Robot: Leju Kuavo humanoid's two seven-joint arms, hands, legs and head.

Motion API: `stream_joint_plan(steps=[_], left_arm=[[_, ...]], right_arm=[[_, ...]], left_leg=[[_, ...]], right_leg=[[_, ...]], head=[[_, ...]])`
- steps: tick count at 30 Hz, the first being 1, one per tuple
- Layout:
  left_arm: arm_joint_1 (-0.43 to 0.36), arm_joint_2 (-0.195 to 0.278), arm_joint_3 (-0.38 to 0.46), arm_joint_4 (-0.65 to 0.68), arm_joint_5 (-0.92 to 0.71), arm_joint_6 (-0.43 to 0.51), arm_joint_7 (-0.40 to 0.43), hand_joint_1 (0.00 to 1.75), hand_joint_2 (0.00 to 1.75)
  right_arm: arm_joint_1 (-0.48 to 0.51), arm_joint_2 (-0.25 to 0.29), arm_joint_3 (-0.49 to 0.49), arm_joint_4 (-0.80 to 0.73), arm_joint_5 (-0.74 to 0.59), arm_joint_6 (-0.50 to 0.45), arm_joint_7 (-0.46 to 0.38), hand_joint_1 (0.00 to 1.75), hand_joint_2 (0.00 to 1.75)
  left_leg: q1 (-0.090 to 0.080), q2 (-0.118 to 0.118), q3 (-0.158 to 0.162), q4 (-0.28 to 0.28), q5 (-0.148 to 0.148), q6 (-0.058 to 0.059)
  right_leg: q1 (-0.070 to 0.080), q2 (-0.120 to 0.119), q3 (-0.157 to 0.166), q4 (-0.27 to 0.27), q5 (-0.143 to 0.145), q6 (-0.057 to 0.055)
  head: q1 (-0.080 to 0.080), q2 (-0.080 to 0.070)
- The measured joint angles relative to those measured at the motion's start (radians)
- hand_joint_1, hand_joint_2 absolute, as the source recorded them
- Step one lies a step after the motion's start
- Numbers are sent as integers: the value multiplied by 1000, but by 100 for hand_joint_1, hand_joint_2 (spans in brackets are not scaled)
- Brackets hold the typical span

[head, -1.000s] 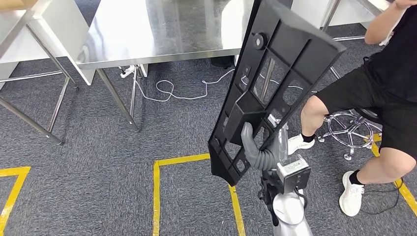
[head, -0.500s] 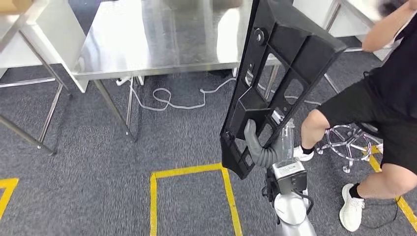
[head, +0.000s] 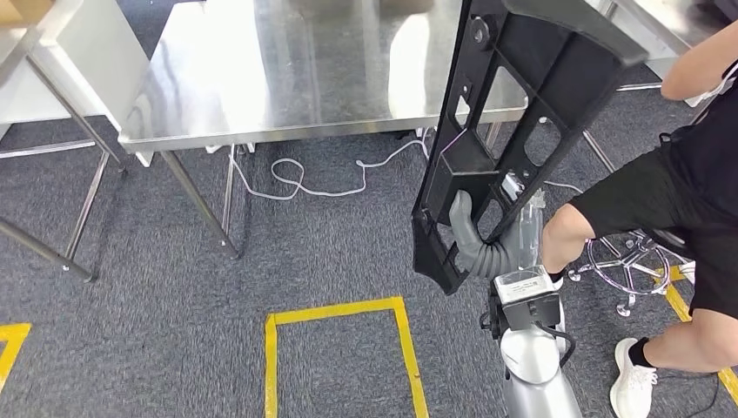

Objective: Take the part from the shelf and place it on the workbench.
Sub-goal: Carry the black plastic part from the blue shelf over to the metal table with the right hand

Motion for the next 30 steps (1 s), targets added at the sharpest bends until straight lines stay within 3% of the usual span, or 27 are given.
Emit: stream_joint_plan(steps=[3,4,5,8,9,11,13,14,15,18,20,21,23,25,27,28,30], left_arm=[[1,-1,1,0,0,2,0,0,175],[1,-1,2,0,0,2,0,0,175],[1,-1,4,0,0,2,1,0,175],[2,0,13,1,3,1,1,0,175],[2,0,15,1,3,0,1,0,175],[2,-1,16,2,3,0,2,0,175],[3,-2,17,2,3,0,2,0,175],[3,-4,17,2,3,0,1,0,175],[2,-4,17,2,3,0,1,0,175],[1,-6,18,2,4,0,1,0,175],[4,-7,19,3,5,1,1,0,175],[5,-8,20,3,5,1,1,0,175],[7,-12,25,4,6,1,-1,0,175],[8,-16,31,6,7,1,-4,0,175],[8,-18,38,7,7,0,-9,0,175],[8,-17,40,7,7,0,-12,0,175],[7,-17,42,6,7,-1,-16,0,175]], right_arm=[[-27,-5,0,2,-4,0,1,175,175],[-33,-7,-1,4,-7,0,2,175,175],[-38,-10,-1,6,-10,0,4,175,175],[-56,-15,0,15,-16,0,7,175,175],[-62,-16,1,18,-17,0,8,175,175],[-69,-15,4,25,-19,0,9,175,175],[-71,-16,7,33,-19,0,12,175,175],[-73,-16,8,37,-19,0,13,175,175],[-76,-17,9,40,-19,0,13,175,175],[-79,-19,12,50,-20,0,14,175,175],[-77,-21,13,57,-20,0,14,175,175],[-76,-22,14,60,-20,-1,14,175,175],[-75,-22,17,65,-20,-1,14,175,175],[-75,-22,19,70,-21,-3,14,175,175],[-76,-23,22,74,-21,-6,15,175,175],[-77,-22,23,75,-20,-9,15,175,175],[-81,-21,26,74,-19,-15,16,175,175]], left_leg=[[19,6,-120,152,-57,-27],[25,9,-144,164,-64,-34],[31,11,-151,145,-51,-39],[41,19,-100,-33,73,-45],[39,23,-84,-75,92,-42],[33,25,-71,-99,85,-28],[29,19,-43,-107,83,-7],[27,16,-27,-111,83,3],[26,14,-12,-113,81,12],[18,8,8,-113,62,26],[10,1,27,-113,44,31],[4,-1,40,-113,33,32],[-6,-5,65,-113,10,34],[-12,-8,80,-114,-12,30],[-15,-10,91,-107,-19,22],[-15,-9,89,-93,-18,17],[-12,-4,54,-20,-11,5]], right_leg=[[-3,0,18,-2,-18,-8],[-5,1,26,-2,-26,-6],[-7,1,37,-2,-34,-2],[-13,1,72,-3,-64,14],[-12,1,79,-5,-74,22],[-7,1,101,-6,-80,43],[-3,0,115,6,-80,60],[-1,-1,109,31,-87,61],[-1,-2,88,71,-101,55],[5,-2,-36,235,-165,33],[15,-1,-95,253,-182,31],[21,-1,-104,219,-162,32],[34,-1,-102,111,-67,37],[40,-1,-92,42,0,23],[36,0,-76,24,20,-1],[32,1,-61,17,29,-7],[22,0,-31,4,30,-19]], head=[[-2,0],[-2,0],[-2,0],[-4,0],[-5,0],[-7,0],[-6,0],[-6,0],[-4,0],[-1,0],[0,0],[1,0],[0,0],[0,0],[2,0],[4,0],[4,0]])
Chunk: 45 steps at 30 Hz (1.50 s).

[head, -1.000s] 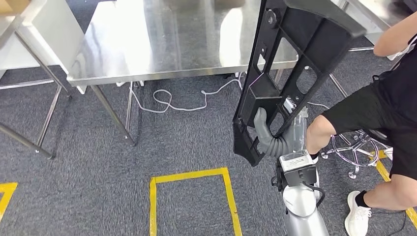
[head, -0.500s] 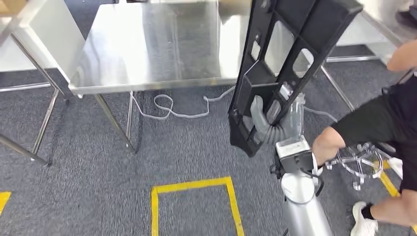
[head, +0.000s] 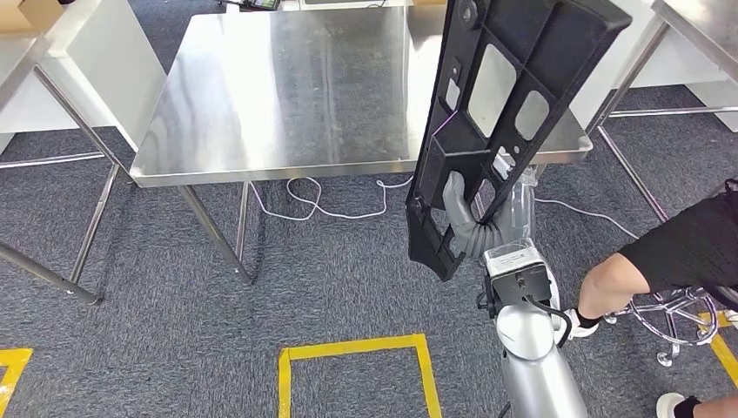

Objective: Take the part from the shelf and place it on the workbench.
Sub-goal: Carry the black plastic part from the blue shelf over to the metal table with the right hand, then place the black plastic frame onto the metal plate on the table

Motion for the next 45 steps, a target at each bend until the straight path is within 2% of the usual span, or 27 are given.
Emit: stream_joint_plan(steps=[1,3,5,6,7,9,10,11,14,16,18,20,21,22,24,25,26,27,30,32,34,36,37,39,41,43,45], left_arm=[[-1,0,0,0,0,-1,-1,0,175],[-1,0,1,0,-1,-2,-1,0,175],[1,0,2,0,-1,-3,-2,0,175],[1,0,4,0,-2,-3,-4,0,175],[2,0,5,0,-2,-4,-5,0,175],[3,1,6,0,-4,-6,-8,0,175],[4,1,6,0,-4,-6,-9,0,175],[5,2,7,0,-5,-6,-10,0,175],[4,1,7,0,-6,-6,-13,0,175],[3,0,7,0,-6,-6,-14,0,175],[2,1,7,0,-6,-6,-15,0,175],[3,1,7,0,-6,-6,-15,0,175],[4,1,7,0,-6,-7,-15,0,175],[4,0,7,0,-7,-7,-15,0,175],[4,0,7,0,-10,-8,-15,0,175],[3,0,7,0,-12,-8,-15,0,175],[2,-1,7,1,-13,-8,-14,0,175],[1,0,7,1,-13,-8,-14,0,175],[-4,0,7,1,-16,-8,-13,0,175],[-7,0,7,1,-20,-9,-11,0,175],[-6,0,7,1,-22,-9,-8,0,175],[-4,0,11,1,-22,-8,-7,0,175],[-4,0,14,1,-22,-8,-6,0,175],[-2,0,20,1,-22,-8,-4,0,175],[-1,-1,24,2,-22,-7,-1,0,175],[-3,-2,27,2,-22,-6,1,0,175],[-6,-5,29,1,-25,-7,3,0,175]], right_arm=[[-2,1,1,0,1,-2,0,175,175],[-4,1,3,0,4,-3,1,175,175],[-3,1,4,2,9,-4,2,175,175],[-3,1,4,2,11,-5,2,175,175],[-2,1,4,3,14,-7,2,175,175],[-1,1,5,4,19,-11,3,175,175],[0,1,5,4,21,-13,3,175,175],[1,1,6,4,22,-16,3,175,175],[4,0,6,4,25,-20,4,175,175],[4,0,6,3,25,-20,4,175,175],[7,-1,7,3,25,-20,4,175,175],[12,-3,7,3,25,-20,4,175,175],[13,-3,7,3,25,-21,4,175,175],[14,-3,7,3,27,-21,4,175,175],[14,-3,7,3,32,-23,5,175,175],[14,-3,8,3,36,-24,8,175,175],[13,-2,8,2,41,-25,12,175,175],[11,-2,8,0,44,-25,17,175,175],[2,2,8,-4,57,-26,30,175,175],[-4,6,8,-5,69,-27,38,175,175],[-6,8,9,-3,87,-33,45,175,175],[-6,9,13,4,117,-48,48,175,175],[-6,9,17,9,137,-59,49,175,175],[-9,13,28,25,186,-86,51,175,175],[-17,20,43,43,236,-106,61,175,175],[-33,26,58,56,280,-115,81,175,175],[-56,29,74,66,328,-119,110,175,175]], left_leg=[[5,3,-38,56,-5,-9],[20,8,-124,153,-47,-27],[33,13,-181,171,-89,-40],[37,16,-188,140,-79,-44],[40,17,-183,88,-42,-45],[41,17,-162,-28,71,-38],[38,17,-152,-63,109,-31],[36,15,-145,-83,128,-23],[32,14,-105,-98,122,6],[32,14,-80,-104,115,22],[31,13,-66,-104,98,30],[31,9,-44,-104,76,30],[31,7,-29,-104,64,28],[31,5,-13,-104,52,26],[29,3,12,-102,25,19],[27,2,22,-102,11,13],[25,2,31,-99,2,6],[24,2,41,-94,-4,0],[26,7,23,-31,-5,-13],[31,12,-45,76,-27,-23],[35,13,-123,165,-78,-35],[38,15,-162,161,-95,-40],[38,16,-161,122,-74,-38],[35,16,-143,4,31,-26],[26,18,-126,-69,104,-11],[20,21,-112,-89,104,2],[22,19,-86,-107,102,16]], right_leg=[[-3,-1,12,-5,-6,-4],[-5,1,32,-9,-22,-7],[-9,6,57,-10,-45,-1],[-10,8,73,-10,-57,2],[-12,8,89,-10,-70,6],[-11,11,115,-12,-96,16],[-9,12,124,-15,-109,22],[-6,13,135,-14,-115,30],[0,13,145,25,-108,54],[-3,12,82,125,-110,59],[-5,11,-16,247,-153,52],[-5,11,-83,285,-211,45],[-5,10,-93,259,-216,48],[-5,9,-92,210,-195,57],[-6,3,-81,87,-90,82],[-4,-2,-72,44,-42,84],[-2,-5,-65,19,-6,76],[-2,-6,-59,11,8,61],[-12,-1,-24,5,13,21],[-12,-1,-3,3,-2,5],[-11,2,14,3,-21,1],[-10,5,38,3,-42,3],[-10,7,53,3,-54,5],[-9,8,80,1,-79,11],[-6,11,97,-5,-97,22],[0,13,113,-10,-100,38],[2,11,107,14,-101,48]], head=[[0,0],[-1,0],[-1,0],[-1,0],[-1,0],[-3,0],[-3,0],[-4,0],[0,0],[2,0],[3,0],[3,0],[3,0],[3,0],[3,0],[4,0],[4,0],[5,0],[3,0],[2,0],[1,0],[1,0],[1,0],[1,0],[1,0],[1,0],[1,0]])
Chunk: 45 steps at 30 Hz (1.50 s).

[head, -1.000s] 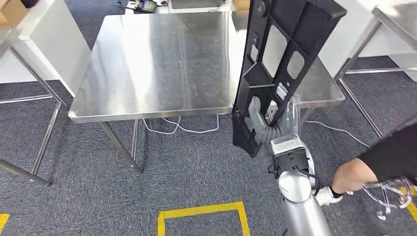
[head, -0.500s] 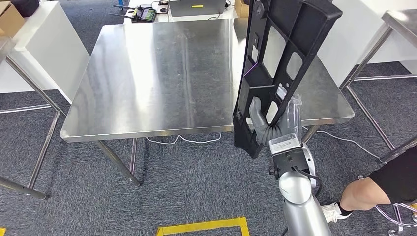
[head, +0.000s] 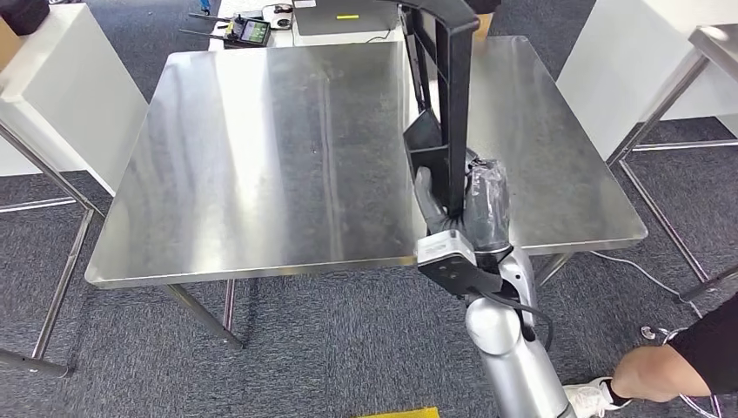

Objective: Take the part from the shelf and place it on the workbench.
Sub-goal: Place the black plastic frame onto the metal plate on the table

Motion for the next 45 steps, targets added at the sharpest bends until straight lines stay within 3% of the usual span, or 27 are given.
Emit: stream_joint_plan(steps=[1,4,6,7,8,9,10,11,12,14,16,17,19,21,22,25,26,27,31,37,45], left_arm=[[-1,-1,1,0,-3,-1,1,0,175],[-4,-4,2,0,-19,-9,4,0,175],[-3,-6,1,0,-31,-15,7,0,175],[-4,-8,1,0,-36,-17,10,0,175],[-5,-9,1,0,-40,-18,13,0,175],[-6,-10,1,0,-44,-17,15,0,175],[-8,-11,1,0,-47,-16,17,0,175],[-11,-12,1,0,-49,-15,17,0,175],[-13,-13,1,-1,-50,-14,18,0,175],[-19,-13,1,-1,-51,-13,19,0,175],[-22,-14,1,-2,-51,-12,17,0,175],[-23,-15,1,-2,-52,-9,14,0,175],[-24,-17,1,-2,-52,1,9,0,175],[-26,-17,1,-2,-53,14,8,0,175],[-28,-18,1,-2,-54,19,10,0,175],[-36,-18,2,-2,-64,22,18,0,175],[-40,-18,2,-2,-69,21,19,0,175],[-43,-18,1,-3,-74,20,19,0,175],[-54,-21,1,-3,-86,14,20,0,175],[-72,-26,1,-3,-92,7,28,0,175],[-79,-33,1,-3,-93,7,36,0,175]], right_arm=[[-15,1,8,6,29,-2,17,175,175],[-51,3,27,36,117,-1,64,175,175],[-69,3,37,67,164,5,86,175,175],[-81,4,43,88,191,8,95,175,175],[-95,4,50,109,219,10,105,175,175],[-111,5,56,133,243,10,112,175,175],[-127,6,63,159,266,11,119,175,175],[-139,9,68,180,279,12,124,175,175],[-149,13,73,197,286,12,127,175,175],[-163,23,80,217,293,13,131,175,175],[-180,31,84,231,305,15,134,175,175],[-190,35,89,240,322,20,140,175,175],[-225,42,109,282,387,38,165,175,175],[-271,54,139,356,492,50,208,175,175],[-300,62,157,402,552,50,236,175,175],[-401,90,209,581,672,45,294,175,175],[-435,101,220,654,681,39,299,175,175],[-463,109,226,723,681,31,301,175,175],[-532,126,235,952,670,-4,302,175,175],[-588,135,265,1188,764,28,310,175,175],[-599,147,325,1320,812,45,323,175,175]], left_leg=[[2,-2,14,-6,-3,7],[5,-6,46,-13,-28,17],[6,-10,73,-13,-51,14],[7,-13,89,-13,-64,11],[9,-14,106,-13,-77,6],[9,-15,120,-12,-90,1],[7,-17,132,-10,-105,-6],[6,-17,139,-9,-119,-13],[4,-16,145,-5,-129,-20],[6,-13,149,12,-136,-29],[11,-9,118,79,-137,-37],[13,-7,84,135,-147,-43],[15,-6,0,245,-196,-53],[17,-5,-61,276,-221,-58],[17,-4,-70,248,-197,-57],[16,-2,-39,72,-40,-44],[12,-2,-29,36,-9,-37],[9,-3,-25,22,2,-32],[1,-14,-22,21,11,-31],[-6,-17,-22,21,5,-21],[-9,-17,-22,21,9,-13]], right_leg=[[-1,-1,-22,37,-3,2],[-5,-3,-155,221,-47,-2],[-10,-3,-215,257,-71,2],[-13,-4,-222,226,-56,11],[-17,-6,-218,169,-18,25],[-20,-10,-212,103,36,40],[-22,-18,-204,48,85,45],[-20,-23,-195,13,123,42],[-20,-27,-191,-1,140,30],[-20,-25,-175,-1,138,1],[-24,-22,-157,-3,127,-16],[-24,-21,-147,-4,121,-24],[-22,-14,-133,-5,108,-38],[-21,-5,-119,-5,94,-40],[-20,-1,-110,-5,86,-39],[-17,5,-82,-6,65,-31],[-15,5,-78,-8,60,-27],[-13,4,-76,-8,55,-22],[-1,-2,-72,-8,48,-16],[1,-5,-66,-23,48,-15],[-1,-5,-65,-27,53,-7]], head=[[0,0],[1,0],[2,0],[2,0],[3,0],[4,0],[6,0],[6,0],[5,0],[2,0],[2,0],[1,0],[1,0],[1,0],[0,0],[1,0],[1,0],[0,0],[1,0],[1,0],[1,0]])
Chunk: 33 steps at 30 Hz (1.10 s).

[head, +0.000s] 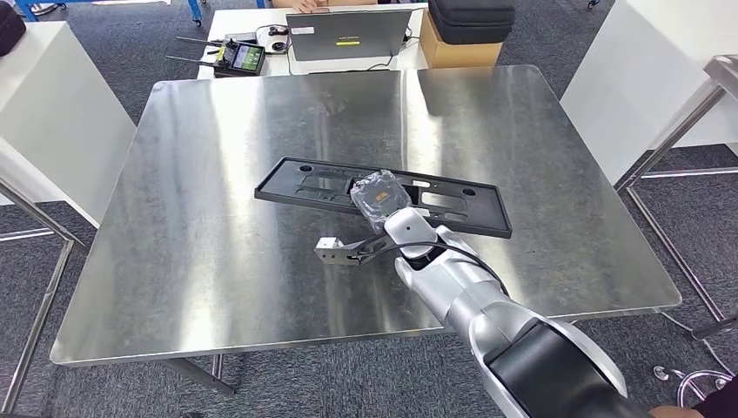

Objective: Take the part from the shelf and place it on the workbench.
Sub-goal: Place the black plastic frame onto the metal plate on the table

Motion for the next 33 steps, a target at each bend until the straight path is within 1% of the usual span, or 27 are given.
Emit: stream_joint_plan(steps=[2,6,11,15,19,27,33], left_arm=[[0,0,0,0,0,0,0,0,175],[0,0,0,0,0,6,1,0,175],[3,-1,1,0,-14,53,9,0,175],[7,-3,2,0,-18,110,9,0,0],[8,-8,5,0,-25,123,15,0,0],[8,-13,13,0,-31,129,18,0,0],[8,-16,14,0,-40,138,22,0,0]], right_arm=[[-2,1,4,11,5,4,0,175,175],[-2,4,26,31,38,25,-8,0,0],[22,10,53,52,42,12,-14,0,0],[32,13,45,60,-5,-33,-14,0,0],[33,11,19,61,-37,-53,-15,0,0],[39,8,-8,62,-48,-62,-18,0,0],[44,7,-32,59,-61,-136,-39,0,0]], left_leg=[[0,0,0,0,1,1],[1,1,1,0,1,2],[3,1,2,0,1,1],[4,1,2,0,1,1],[4,2,2,0,1,1],[4,1,2,0,1,1],[4,1,2,0,1,1]], right_leg=[[-1,0,-1,0,1,1],[-3,0,-1,0,1,2],[-2,0,0,0,1,2],[-1,0,-1,0,1,2],[-1,0,-1,0,1,2],[-1,0,0,0,1,2],[-1,0,0,0,1,2]], head=[[0,0],[0,0],[0,0],[0,0],[0,0],[0,0],[0,0]])
